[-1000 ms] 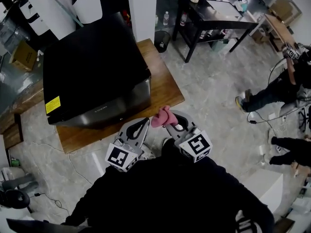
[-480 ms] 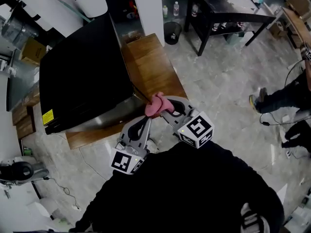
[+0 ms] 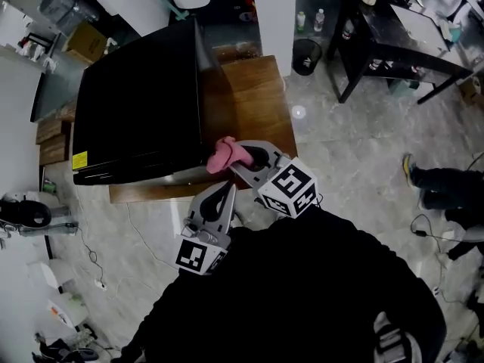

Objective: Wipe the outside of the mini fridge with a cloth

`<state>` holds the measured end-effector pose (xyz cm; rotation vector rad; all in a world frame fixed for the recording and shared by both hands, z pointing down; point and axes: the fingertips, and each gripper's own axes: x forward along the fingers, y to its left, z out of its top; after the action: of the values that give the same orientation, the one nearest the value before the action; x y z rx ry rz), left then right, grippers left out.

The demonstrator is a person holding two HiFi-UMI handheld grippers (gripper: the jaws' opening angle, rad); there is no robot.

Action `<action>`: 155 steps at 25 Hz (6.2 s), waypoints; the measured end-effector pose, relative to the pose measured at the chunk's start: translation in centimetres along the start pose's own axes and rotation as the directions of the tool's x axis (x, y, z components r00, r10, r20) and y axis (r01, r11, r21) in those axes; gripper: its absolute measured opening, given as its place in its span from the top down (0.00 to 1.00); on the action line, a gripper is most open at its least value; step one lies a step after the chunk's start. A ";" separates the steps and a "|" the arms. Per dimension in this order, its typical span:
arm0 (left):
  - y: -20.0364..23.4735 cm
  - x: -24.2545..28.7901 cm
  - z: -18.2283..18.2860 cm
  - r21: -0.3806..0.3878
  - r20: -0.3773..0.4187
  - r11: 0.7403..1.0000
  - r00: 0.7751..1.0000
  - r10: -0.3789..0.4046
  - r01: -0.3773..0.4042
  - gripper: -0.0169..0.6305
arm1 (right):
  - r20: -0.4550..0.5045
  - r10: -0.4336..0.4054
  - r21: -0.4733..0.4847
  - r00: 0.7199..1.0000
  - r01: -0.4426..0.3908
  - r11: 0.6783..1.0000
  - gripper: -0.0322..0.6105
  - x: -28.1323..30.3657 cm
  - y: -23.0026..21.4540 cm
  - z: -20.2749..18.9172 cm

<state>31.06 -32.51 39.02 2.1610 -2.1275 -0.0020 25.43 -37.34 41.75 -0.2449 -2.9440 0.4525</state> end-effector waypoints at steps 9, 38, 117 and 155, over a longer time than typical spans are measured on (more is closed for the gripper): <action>0.7 2.0 1.2 0.002 0.026 0.991 0.991 0.131 -0.131 0.96 | -0.032 0.118 -0.033 0.992 -0.119 0.992 0.82 3.1 -0.7 1.0; 7.5 11.7 -1.4 -0.056 0.050 0.919 0.918 0.393 -0.391 0.96 | -0.060 0.046 -0.109 0.997 -0.052 0.993 0.82 13.5 -16.0 4.3; 7.8 11.3 -17.2 -0.094 -0.178 0.939 0.934 0.310 -0.330 0.96 | -0.274 0.073 0.100 0.959 -0.047 0.994 0.82 13.4 -18.0 -19.7; 0.5 2.7 -3.2 -0.122 0.003 0.992 1.000 -0.019 0.020 0.96 | -0.079 -0.017 -0.208 0.997 0.000 0.978 0.82 1.5 -11.4 -1.4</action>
<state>30.83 -34.97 42.49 2.1127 -2.0491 -0.1321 22.68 -47.39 46.73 -0.2684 -2.9112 0.1284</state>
